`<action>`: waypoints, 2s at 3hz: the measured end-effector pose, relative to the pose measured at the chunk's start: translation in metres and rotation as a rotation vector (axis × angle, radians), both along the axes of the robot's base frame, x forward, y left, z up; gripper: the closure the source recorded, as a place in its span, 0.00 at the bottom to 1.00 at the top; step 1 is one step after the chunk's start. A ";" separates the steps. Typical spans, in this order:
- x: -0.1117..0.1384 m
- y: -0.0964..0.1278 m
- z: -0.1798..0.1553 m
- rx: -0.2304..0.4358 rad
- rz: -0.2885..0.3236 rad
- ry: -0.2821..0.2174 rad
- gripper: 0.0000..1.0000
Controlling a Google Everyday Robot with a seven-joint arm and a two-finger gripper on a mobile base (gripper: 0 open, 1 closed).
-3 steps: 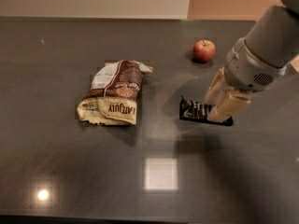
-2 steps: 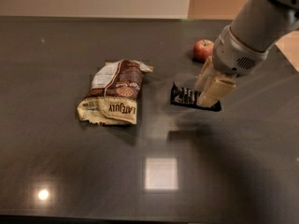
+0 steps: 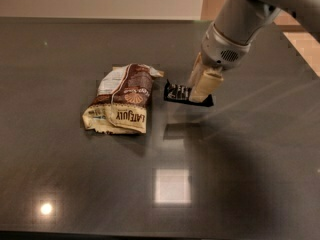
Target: Move rxbar chocolate near brown chip bag
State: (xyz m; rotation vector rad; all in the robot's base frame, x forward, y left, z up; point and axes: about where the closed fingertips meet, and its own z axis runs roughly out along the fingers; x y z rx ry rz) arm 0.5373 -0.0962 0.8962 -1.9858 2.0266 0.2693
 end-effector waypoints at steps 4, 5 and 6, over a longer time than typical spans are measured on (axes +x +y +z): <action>0.038 0.014 -0.044 -0.064 -0.070 0.037 0.35; 0.039 0.015 -0.045 -0.063 -0.069 0.036 0.12; 0.039 0.016 -0.046 -0.062 -0.068 0.036 0.00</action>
Offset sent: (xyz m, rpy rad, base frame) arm 0.0479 0.0135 -0.0462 -0.0834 0.0434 -0.0833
